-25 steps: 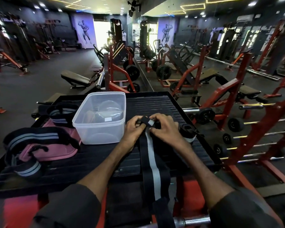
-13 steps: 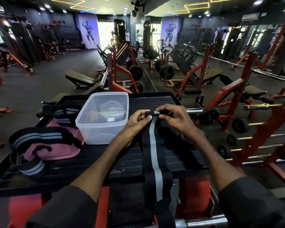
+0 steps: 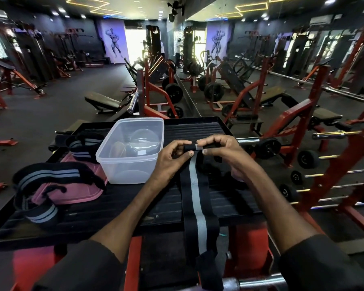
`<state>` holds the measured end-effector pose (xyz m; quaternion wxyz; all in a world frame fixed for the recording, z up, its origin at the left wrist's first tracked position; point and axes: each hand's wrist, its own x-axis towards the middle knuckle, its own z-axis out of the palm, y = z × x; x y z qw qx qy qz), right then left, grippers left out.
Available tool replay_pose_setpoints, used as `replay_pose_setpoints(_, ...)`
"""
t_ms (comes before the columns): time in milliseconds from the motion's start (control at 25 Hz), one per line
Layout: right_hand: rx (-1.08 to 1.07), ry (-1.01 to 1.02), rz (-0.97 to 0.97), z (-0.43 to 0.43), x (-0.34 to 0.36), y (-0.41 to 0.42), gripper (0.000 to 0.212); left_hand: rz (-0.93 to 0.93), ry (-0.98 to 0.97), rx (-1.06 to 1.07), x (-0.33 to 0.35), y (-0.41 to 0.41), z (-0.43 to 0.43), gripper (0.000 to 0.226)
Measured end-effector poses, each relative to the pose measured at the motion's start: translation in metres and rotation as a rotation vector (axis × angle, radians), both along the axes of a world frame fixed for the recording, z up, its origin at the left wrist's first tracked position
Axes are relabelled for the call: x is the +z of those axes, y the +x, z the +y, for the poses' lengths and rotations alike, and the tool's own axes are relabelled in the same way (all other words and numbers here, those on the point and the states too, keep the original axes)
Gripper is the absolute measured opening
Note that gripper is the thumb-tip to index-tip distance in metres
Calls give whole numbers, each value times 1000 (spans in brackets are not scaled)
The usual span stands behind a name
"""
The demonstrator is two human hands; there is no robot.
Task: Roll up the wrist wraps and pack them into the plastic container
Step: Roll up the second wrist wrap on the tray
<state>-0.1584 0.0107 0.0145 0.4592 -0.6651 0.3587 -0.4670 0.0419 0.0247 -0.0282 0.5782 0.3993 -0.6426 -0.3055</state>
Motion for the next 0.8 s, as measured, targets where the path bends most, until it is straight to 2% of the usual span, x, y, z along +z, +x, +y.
replay_pose_setpoints(40, 53, 122, -93, 0, 3, -4, 26, 22, 1, -12, 1, 0, 1, 31)
replay_pose_setpoints(120, 94, 236, -201, 1, 5, -7, 31, 91, 17, -45, 2, -1, 3, 32)
replay_pose_setpoints(240, 66, 177, -112, 3, 1, -2, 34, 178, 57, -77, 4, -2, 6, 32)
replay_pose_setpoints(400, 83, 310, -304, -1, 5, -2, 33, 254, 91, -83, 7, -5, 8, 31)
replay_pose_setpoints(600, 88, 237, -47, -3, 14, -2, 31, 360, 104, -117, 11, -5, 8, 32)
replay_pose_setpoints(800, 93, 143, 57, -1, 17, -6, 26, 452, 136, -168, 16, -6, 7, 33)
